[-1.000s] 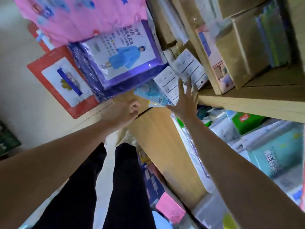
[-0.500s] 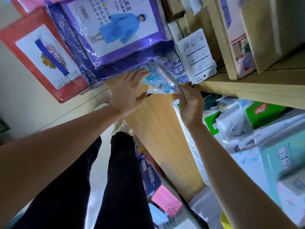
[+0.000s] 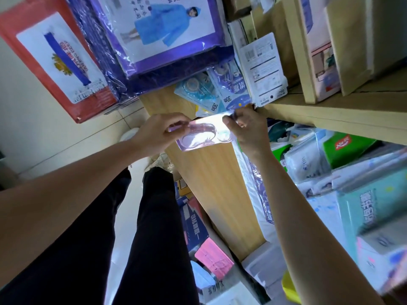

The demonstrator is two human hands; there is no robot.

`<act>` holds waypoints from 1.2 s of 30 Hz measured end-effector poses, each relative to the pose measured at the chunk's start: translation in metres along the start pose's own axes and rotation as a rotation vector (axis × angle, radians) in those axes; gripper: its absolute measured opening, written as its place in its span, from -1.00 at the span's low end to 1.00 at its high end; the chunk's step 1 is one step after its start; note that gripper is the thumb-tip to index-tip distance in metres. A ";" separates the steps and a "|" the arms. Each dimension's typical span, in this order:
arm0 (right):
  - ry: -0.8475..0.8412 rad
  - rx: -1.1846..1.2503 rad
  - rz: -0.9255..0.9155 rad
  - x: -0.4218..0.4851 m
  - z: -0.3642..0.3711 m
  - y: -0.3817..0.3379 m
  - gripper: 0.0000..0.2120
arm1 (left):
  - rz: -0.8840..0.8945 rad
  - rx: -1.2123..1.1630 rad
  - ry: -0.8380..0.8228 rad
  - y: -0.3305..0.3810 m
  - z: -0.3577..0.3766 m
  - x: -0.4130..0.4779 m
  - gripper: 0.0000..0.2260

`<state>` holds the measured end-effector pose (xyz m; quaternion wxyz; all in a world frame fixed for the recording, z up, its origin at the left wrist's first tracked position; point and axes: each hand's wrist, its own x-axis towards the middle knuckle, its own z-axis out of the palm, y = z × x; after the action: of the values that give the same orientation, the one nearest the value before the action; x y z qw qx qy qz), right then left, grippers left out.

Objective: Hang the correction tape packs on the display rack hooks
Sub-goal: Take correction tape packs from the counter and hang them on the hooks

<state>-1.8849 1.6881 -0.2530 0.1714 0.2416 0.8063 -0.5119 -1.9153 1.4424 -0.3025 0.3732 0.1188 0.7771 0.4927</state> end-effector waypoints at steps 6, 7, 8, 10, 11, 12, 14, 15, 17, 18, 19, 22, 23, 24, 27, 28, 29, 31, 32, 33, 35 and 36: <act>0.151 -0.173 -0.057 0.033 0.009 0.009 -0.82 | -0.105 -0.115 0.123 -0.009 -0.010 -0.011 -0.88; 0.258 -0.298 -0.080 0.038 0.007 0.017 -0.74 | -0.111 -0.131 0.149 -0.011 -0.012 -0.014 -0.89; 0.364 -0.415 -0.089 0.044 0.003 0.026 -0.65 | -0.113 -0.140 0.171 -0.013 -0.013 -0.016 -0.89; 0.501 -0.595 -0.064 0.053 -0.006 0.037 -0.46 | -0.102 -0.151 0.200 -0.016 -0.018 -0.021 -0.88; 0.516 -0.646 -0.023 0.057 -0.009 0.039 -0.37 | -0.098 -0.158 0.208 -0.018 -0.021 -0.023 -0.88; 0.512 -0.690 0.021 0.059 -0.009 0.039 -0.27 | -0.097 -0.162 0.215 -0.019 -0.024 -0.025 -0.86; 0.475 -0.800 0.089 0.064 -0.005 0.040 -0.11 | -0.109 -0.153 0.231 -0.022 -0.029 -0.027 -0.80; 0.461 -0.854 0.119 0.066 -0.002 0.040 -0.08 | -0.125 -0.146 0.241 -0.022 -0.030 -0.028 -0.78; 0.482 -0.952 0.161 0.070 0.005 0.040 -0.04 | -0.163 -0.142 0.260 -0.021 -0.033 -0.028 -0.81; 0.509 -0.995 0.171 0.070 0.008 0.040 -0.04 | -0.177 -0.147 0.264 -0.021 -0.033 -0.027 -0.84; 0.534 -1.029 0.169 0.071 0.009 0.041 -0.05 | -0.187 -0.151 0.265 -0.021 -0.034 -0.027 -0.86; 0.595 -1.047 0.125 0.071 0.008 0.044 -0.14 | -0.185 -0.156 0.257 -0.022 -0.037 -0.028 -0.86; 0.607 -1.033 0.111 0.071 0.007 0.045 -0.18 | -0.180 -0.157 0.257 -0.022 -0.038 -0.028 -0.86; 0.609 -1.014 0.091 0.071 0.006 0.046 -0.21 | -0.177 -0.160 0.259 -0.022 -0.039 -0.029 -0.87; 0.602 -0.937 -0.021 0.062 0.005 0.047 -0.38 | -0.170 -0.195 0.265 -0.019 -0.039 -0.032 -0.87; 0.598 -0.861 -0.052 0.059 0.004 0.046 -0.43 | -0.175 -0.204 0.268 -0.018 -0.039 -0.034 -0.87; 0.594 -0.765 -0.070 0.055 0.004 0.047 -0.49 | -0.187 -0.210 0.270 -0.017 -0.039 -0.035 -0.86; 0.582 -0.596 -0.081 0.047 0.004 0.049 -0.68 | -0.203 -0.207 0.272 -0.015 -0.039 -0.039 -0.82; 0.563 -0.510 -0.060 0.041 0.004 0.047 -0.78 | -0.210 -0.203 0.275 -0.014 -0.040 -0.041 -0.82; 0.550 -0.418 -0.017 0.034 0.005 0.044 -0.80 | -0.212 -0.199 0.278 -0.013 -0.041 -0.043 -0.85; 0.501 -0.269 0.048 0.015 0.007 0.032 -0.80 | -0.213 -0.191 0.286 -0.007 -0.044 -0.049 -0.89; 0.457 -0.212 0.055 0.002 0.008 0.023 -0.81 | -0.208 -0.183 0.292 -0.002 -0.047 -0.052 -0.88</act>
<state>-1.8734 1.6892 -0.2751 0.0228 0.3536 0.8666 -0.3515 -1.9119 1.3803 -0.2693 0.3147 -0.0691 0.7829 0.5322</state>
